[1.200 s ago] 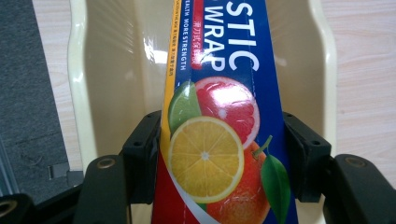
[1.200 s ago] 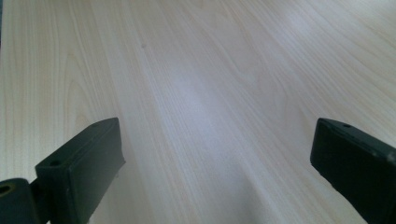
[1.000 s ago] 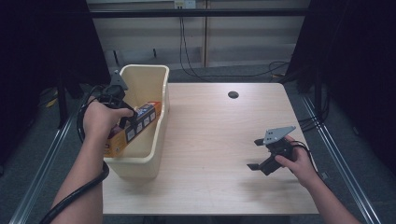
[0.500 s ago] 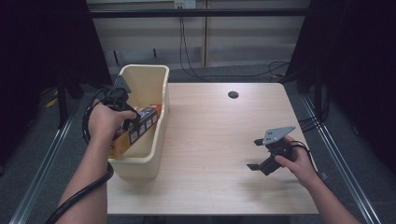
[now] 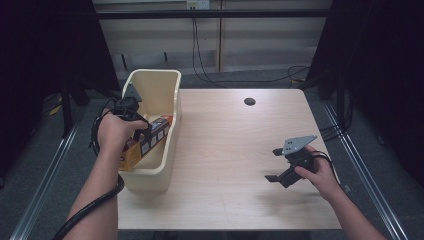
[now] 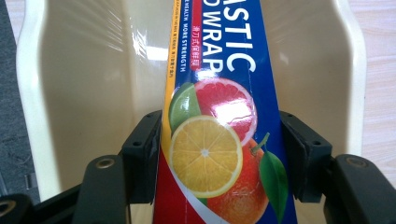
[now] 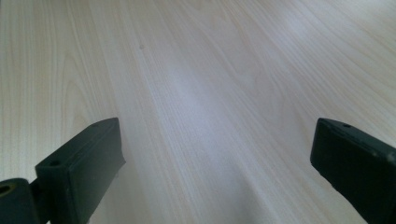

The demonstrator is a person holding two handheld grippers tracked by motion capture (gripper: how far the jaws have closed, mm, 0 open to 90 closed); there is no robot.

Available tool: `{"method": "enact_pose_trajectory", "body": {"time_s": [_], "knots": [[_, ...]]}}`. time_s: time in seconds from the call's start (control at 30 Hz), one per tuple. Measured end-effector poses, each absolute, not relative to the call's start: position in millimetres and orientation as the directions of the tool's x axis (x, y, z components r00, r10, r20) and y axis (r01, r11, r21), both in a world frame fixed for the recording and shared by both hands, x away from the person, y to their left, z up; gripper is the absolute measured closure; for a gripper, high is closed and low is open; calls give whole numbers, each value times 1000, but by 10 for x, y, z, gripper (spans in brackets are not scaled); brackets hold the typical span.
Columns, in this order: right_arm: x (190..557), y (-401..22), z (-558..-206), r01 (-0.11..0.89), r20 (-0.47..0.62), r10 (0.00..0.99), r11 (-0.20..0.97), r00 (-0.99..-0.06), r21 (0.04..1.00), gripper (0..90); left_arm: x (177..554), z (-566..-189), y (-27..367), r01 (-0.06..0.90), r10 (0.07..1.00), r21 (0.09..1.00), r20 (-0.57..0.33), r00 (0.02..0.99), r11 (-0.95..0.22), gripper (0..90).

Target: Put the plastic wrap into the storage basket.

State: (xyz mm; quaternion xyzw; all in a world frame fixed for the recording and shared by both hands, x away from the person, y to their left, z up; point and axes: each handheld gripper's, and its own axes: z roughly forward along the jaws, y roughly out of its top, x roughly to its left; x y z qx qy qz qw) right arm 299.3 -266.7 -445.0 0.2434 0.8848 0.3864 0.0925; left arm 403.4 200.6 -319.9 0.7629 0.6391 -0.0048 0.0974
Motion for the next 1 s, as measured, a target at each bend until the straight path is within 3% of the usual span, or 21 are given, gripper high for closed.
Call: {"method": "enact_pose_trajectory", "body": {"time_s": [1.0], "knots": [[2979,-2664,-4459,358,14,508,587,-861,726,24,3992,-3228,2004,975,971,143,-145,192,-171,379]]}}
